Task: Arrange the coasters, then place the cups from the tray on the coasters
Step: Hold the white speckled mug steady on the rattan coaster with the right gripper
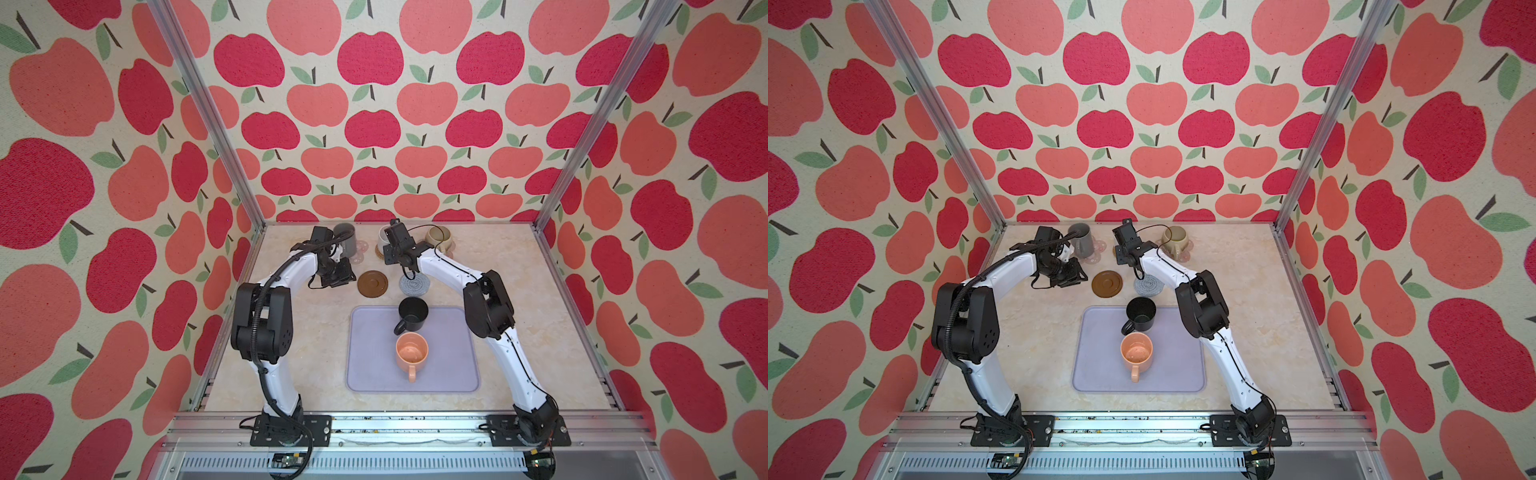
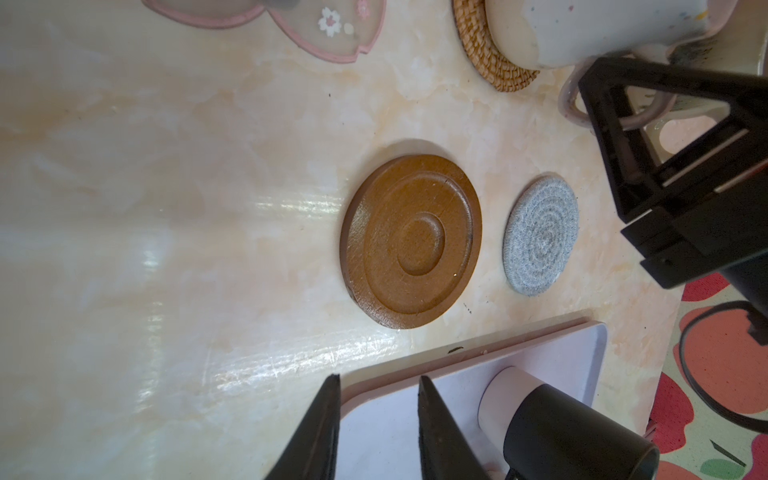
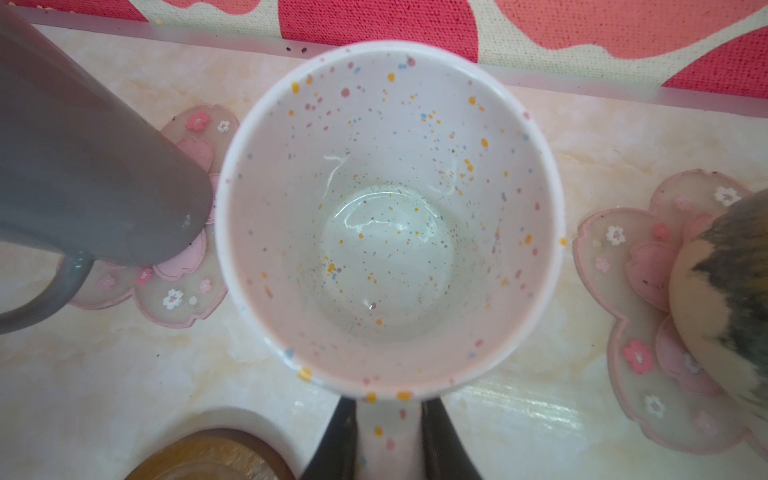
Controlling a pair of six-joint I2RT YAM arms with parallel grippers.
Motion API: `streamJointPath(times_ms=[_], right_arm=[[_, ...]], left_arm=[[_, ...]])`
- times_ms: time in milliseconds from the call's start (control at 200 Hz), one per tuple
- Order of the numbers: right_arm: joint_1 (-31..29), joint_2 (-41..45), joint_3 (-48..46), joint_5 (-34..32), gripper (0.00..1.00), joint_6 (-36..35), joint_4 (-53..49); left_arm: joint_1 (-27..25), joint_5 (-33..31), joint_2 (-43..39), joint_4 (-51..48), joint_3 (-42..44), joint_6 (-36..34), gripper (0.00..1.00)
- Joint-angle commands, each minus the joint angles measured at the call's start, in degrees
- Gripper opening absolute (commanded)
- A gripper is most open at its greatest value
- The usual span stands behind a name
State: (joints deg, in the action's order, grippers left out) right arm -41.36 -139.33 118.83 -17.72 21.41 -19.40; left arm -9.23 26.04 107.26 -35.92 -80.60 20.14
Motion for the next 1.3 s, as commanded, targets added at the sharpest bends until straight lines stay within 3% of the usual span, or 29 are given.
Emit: streamJointPath(times_ms=[0, 245, 715, 1296], right_arm=[[0.4, 3.7, -3.9, -1.5, 0.0, 2.0, -1.1], [1.1, 5.2, -6.5, -1.3, 0.0, 1.9, -0.1], [1.4, 5.1, -0.8, -3.9, 0.0, -1.9, -1.5], [1.1, 7.1, -1.9, -1.2, 0.0, -4.0, 6.4]], left_arm=[[0.3, 0.6, 0.7, -0.7, -1.4, 0.8, 0.34], [0.0, 0.6, 0.6, -0.8, -1.5, 1.0, 0.34], [0.0, 0.7, 1.0, -1.2, -2.8, 1.1, 0.34], [-0.3, 0.9, 0.9, -0.8, -2.4, 0.9, 0.33]])
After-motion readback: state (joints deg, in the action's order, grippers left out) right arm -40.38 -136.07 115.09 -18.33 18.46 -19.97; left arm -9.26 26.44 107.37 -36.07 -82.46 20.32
